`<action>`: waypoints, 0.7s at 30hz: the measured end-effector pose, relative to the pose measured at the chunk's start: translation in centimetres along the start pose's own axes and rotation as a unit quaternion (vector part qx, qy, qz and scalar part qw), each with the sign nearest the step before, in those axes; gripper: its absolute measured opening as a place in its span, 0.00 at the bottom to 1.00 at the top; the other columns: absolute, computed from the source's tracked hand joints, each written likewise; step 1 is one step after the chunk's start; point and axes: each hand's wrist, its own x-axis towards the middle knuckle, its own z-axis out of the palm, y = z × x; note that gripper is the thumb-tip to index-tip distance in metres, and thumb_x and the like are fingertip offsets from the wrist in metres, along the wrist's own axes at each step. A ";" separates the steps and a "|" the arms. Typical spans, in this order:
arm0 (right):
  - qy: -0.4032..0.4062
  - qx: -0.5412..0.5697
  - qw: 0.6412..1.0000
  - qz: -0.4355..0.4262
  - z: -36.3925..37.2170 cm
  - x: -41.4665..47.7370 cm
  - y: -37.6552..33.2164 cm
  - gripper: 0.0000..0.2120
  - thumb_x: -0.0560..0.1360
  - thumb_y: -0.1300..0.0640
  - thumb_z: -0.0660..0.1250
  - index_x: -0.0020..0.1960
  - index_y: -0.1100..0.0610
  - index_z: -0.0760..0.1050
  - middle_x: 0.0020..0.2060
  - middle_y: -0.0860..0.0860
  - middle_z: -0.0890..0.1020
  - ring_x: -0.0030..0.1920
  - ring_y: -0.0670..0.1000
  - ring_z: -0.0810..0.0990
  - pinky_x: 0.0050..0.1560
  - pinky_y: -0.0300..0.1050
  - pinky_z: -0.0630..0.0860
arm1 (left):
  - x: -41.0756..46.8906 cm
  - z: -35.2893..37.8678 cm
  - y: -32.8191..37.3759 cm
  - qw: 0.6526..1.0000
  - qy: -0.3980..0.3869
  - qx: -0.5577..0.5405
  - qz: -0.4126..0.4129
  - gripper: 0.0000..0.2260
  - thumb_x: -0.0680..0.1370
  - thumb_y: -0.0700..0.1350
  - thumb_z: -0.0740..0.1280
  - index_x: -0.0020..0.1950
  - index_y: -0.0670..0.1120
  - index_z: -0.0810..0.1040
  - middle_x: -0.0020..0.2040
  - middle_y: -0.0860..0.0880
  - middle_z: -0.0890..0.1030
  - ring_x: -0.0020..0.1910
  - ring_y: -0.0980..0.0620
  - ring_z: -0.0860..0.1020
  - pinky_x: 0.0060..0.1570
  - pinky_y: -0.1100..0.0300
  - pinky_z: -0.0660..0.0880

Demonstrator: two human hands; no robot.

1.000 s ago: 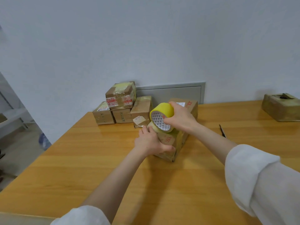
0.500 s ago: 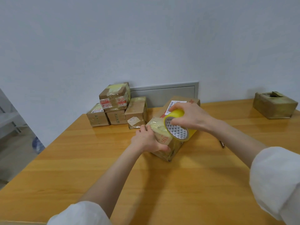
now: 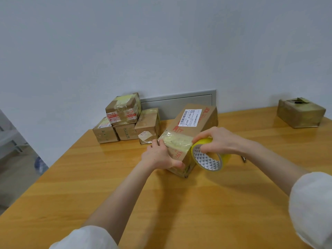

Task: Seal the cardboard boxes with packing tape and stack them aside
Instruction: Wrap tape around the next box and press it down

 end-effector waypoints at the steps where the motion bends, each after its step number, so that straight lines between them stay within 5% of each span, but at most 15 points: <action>1: -0.007 -0.003 1.000 0.002 0.2 -0.1 0.1 0.20 0.66 0.47 0.66 0.57 0.34 0.76 0.59 0.46 0.75 0.46 0.44 0.76 0.36 0.36 0.74 | 0.1 -0.1 0.0 1.000 0.000 0.002 0.000 0.59 0.61 0.73 0.70 0.78 0.44 0.45 0.77 0.43 0.52 0.74 0.40 0.56 0.67 0.43 0.64; 7: -0.013 -0.082 0.996 0.020 1.4 -0.6 0.5 0.23 0.67 0.47 0.65 0.60 0.31 0.72 0.61 0.44 0.76 0.45 0.43 0.75 0.33 0.38 0.71 | 0.0 -0.5 -0.4 0.999 -0.017 -0.015 0.025 0.62 0.58 0.74 0.70 0.78 0.42 0.47 0.78 0.42 0.51 0.75 0.40 0.56 0.70 0.42 0.63; 9: -0.002 -0.105 0.994 0.031 1.8 -0.6 0.8 0.24 0.67 0.48 0.65 0.61 0.30 0.71 0.61 0.44 0.76 0.40 0.41 0.75 0.31 0.37 0.68 | -0.1 -1.2 -1.2 0.996 -0.031 -0.057 0.061 0.53 0.61 0.71 0.70 0.75 0.42 0.59 0.73 0.41 0.62 0.72 0.41 0.63 0.67 0.45 0.68; 11: 0.015 -0.117 0.992 0.040 2.1 -0.6 1.2 0.25 0.69 0.50 0.64 0.63 0.30 0.70 0.62 0.43 0.76 0.39 0.41 0.73 0.30 0.37 0.67 | 0.1 -2.0 -1.8 0.993 0.052 -0.057 0.087 0.38 0.68 0.68 0.67 0.69 0.43 0.70 0.70 0.42 0.68 0.69 0.44 0.67 0.64 0.47 0.70; 14: 0.029 -0.104 0.994 0.030 2.4 -0.4 2.0 0.24 0.71 0.52 0.65 0.63 0.31 0.69 0.59 0.43 0.74 0.47 0.44 0.70 0.34 0.37 0.68 | 0.9 -2.6 -1.9 0.976 0.173 -0.014 0.128 0.29 0.81 0.59 0.55 0.76 0.44 0.60 0.78 0.46 0.55 0.77 0.49 0.54 0.73 0.49 0.57; 17: 0.032 -0.091 0.995 0.026 2.6 -0.3 2.6 0.23 0.73 0.52 0.65 0.62 0.31 0.69 0.52 0.44 0.71 0.50 0.46 0.71 0.39 0.41 0.73 | 1.5 -1.7 -0.2 0.982 0.086 0.012 0.169 0.28 0.83 0.56 0.49 0.78 0.43 0.49 0.79 0.45 0.48 0.78 0.50 0.46 0.75 0.53 0.47; 21: 0.053 -0.057 0.996 0.040 3.0 -0.3 3.2 0.23 0.71 0.53 0.65 0.61 0.32 0.70 0.58 0.44 0.74 0.53 0.48 0.73 0.44 0.45 0.74 | 2.2 -0.3 2.0 0.986 0.016 0.075 0.150 0.33 0.81 0.62 0.44 0.78 0.42 0.43 0.79 0.43 0.42 0.78 0.47 0.43 0.75 0.51 0.43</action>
